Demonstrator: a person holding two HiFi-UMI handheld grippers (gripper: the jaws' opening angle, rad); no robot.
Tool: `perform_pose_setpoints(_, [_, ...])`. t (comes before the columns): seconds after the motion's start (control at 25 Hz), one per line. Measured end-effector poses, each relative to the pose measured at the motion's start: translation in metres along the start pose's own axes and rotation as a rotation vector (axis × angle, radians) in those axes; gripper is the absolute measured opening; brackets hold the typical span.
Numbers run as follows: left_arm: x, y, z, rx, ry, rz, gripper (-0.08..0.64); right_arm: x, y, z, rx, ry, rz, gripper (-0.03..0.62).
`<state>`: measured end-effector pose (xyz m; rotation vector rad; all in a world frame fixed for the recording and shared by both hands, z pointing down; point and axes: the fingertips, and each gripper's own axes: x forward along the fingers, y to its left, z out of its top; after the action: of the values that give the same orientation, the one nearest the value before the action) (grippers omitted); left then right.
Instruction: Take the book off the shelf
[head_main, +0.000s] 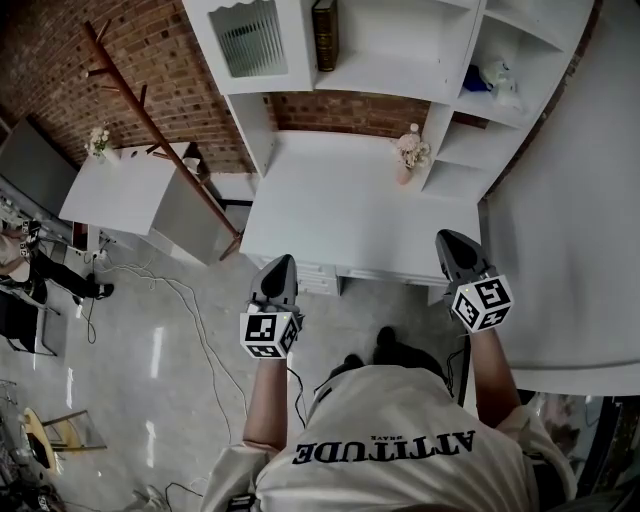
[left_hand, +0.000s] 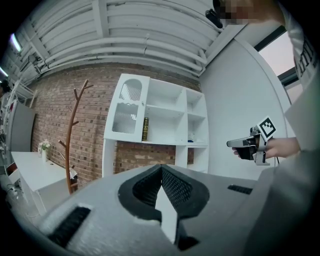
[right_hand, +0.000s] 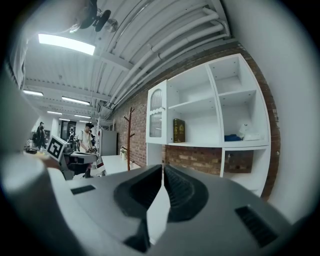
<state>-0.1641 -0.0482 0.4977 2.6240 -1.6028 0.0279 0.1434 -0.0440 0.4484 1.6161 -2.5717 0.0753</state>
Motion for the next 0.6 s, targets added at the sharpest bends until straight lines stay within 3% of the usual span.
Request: perform_pose_setpoints(0.6, [0.036,0.013,0.008,-0.010,-0.022,0.036,0.025,0.054,-0.028,0.002,0.025,-0.021,0.050,0.032])
